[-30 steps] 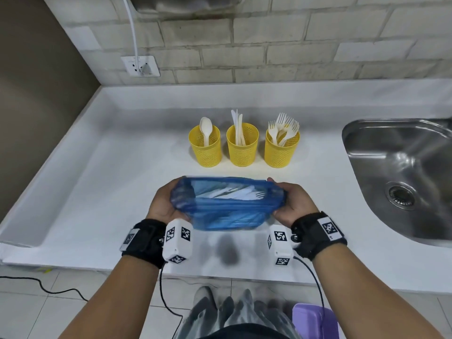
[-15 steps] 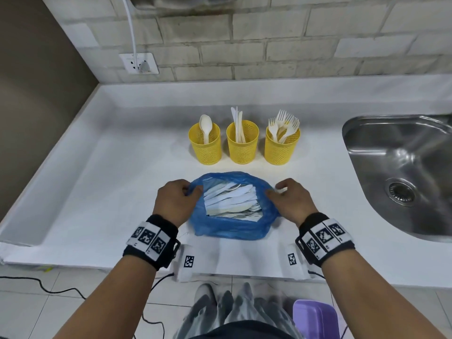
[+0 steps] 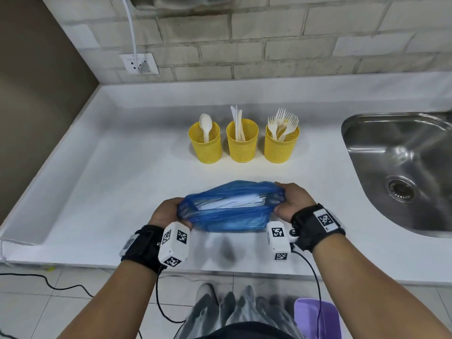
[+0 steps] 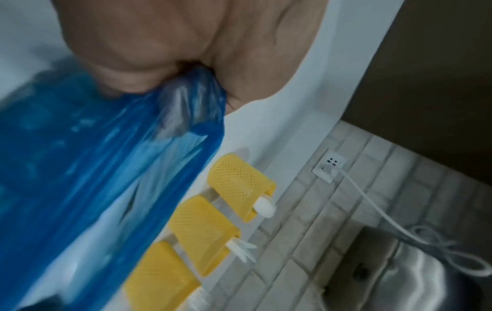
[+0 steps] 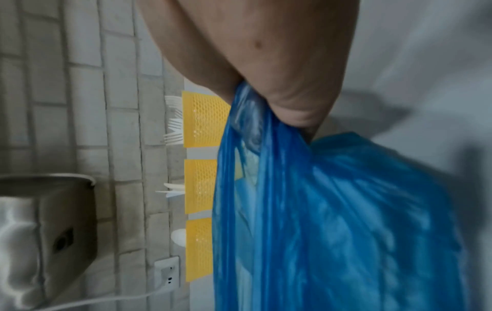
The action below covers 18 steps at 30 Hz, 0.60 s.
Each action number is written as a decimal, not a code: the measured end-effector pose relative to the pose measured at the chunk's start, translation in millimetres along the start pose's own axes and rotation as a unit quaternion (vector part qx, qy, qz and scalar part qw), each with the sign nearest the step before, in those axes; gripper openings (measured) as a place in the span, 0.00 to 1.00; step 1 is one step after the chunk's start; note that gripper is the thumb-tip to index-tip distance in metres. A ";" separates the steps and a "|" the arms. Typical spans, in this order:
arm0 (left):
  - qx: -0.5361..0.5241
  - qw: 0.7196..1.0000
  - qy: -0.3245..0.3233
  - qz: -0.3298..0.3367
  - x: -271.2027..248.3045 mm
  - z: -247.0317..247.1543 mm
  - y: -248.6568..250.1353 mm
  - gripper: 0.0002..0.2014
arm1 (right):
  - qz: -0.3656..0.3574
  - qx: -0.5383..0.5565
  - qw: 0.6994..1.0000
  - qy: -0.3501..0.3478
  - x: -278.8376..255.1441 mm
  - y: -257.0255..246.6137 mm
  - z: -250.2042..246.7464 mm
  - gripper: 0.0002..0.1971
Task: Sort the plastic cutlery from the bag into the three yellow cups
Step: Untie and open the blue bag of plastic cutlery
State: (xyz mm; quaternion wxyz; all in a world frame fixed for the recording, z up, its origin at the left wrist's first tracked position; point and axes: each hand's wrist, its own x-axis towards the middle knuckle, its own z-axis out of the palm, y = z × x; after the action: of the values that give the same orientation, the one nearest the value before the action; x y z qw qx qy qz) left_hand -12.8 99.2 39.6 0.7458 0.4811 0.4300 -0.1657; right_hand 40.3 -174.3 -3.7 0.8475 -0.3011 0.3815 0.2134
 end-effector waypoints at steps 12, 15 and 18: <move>0.532 0.779 0.047 0.329 -4.7 22.4 1.6 0.28 | -0.304 -0.669 0.672 0.091 -32.8 -20.2 41.3 0.34; 0.576 0.748 0.057 0.325 1.2 27.4 3.4 0.20 | -0.248 -0.747 0.606 0.117 -43.1 -3.9 25.1 0.43; 0.577 0.742 0.067 0.335 4.2 25.7 6.6 0.12 | -0.180 -0.739 0.645 0.078 -40.3 8.7 14.7 0.23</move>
State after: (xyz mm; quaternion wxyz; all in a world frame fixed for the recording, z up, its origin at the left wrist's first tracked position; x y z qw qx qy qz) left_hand 6.3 80.9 44.3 0.3025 0.9423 0.1123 -0.0893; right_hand 17.9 -163.5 32.3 0.3328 -0.9055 0.1002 0.2434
